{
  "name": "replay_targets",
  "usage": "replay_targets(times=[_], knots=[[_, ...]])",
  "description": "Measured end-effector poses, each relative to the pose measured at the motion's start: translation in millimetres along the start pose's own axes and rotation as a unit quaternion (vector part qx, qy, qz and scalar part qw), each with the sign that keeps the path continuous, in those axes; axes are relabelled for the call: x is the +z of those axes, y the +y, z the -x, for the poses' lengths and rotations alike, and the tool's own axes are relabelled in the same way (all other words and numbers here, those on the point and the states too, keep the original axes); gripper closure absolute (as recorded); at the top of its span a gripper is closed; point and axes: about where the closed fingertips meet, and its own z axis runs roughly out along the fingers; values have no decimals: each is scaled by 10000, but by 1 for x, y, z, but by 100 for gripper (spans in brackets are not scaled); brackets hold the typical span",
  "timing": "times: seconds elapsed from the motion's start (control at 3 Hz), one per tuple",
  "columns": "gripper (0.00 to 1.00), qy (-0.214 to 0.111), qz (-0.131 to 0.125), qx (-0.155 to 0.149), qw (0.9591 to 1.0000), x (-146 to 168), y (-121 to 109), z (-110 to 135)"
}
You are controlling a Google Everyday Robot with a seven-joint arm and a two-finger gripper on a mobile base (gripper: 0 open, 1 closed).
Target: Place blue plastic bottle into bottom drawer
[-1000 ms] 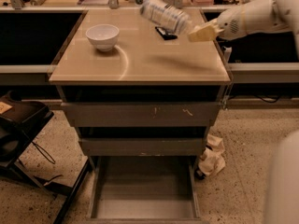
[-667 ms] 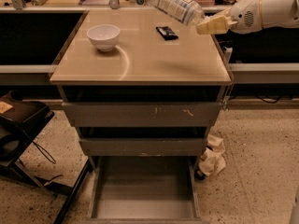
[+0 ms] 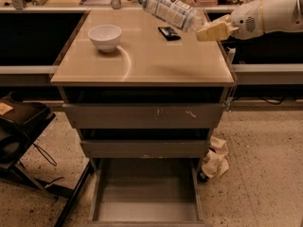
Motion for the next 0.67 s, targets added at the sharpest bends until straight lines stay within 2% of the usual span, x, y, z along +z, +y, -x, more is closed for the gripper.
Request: replay_targets(times=[0.33, 0.67], knots=[[100, -240, 306, -352, 9986, -25, 55, 11], [100, -221, 40, -992, 9948, -64, 120, 23]])
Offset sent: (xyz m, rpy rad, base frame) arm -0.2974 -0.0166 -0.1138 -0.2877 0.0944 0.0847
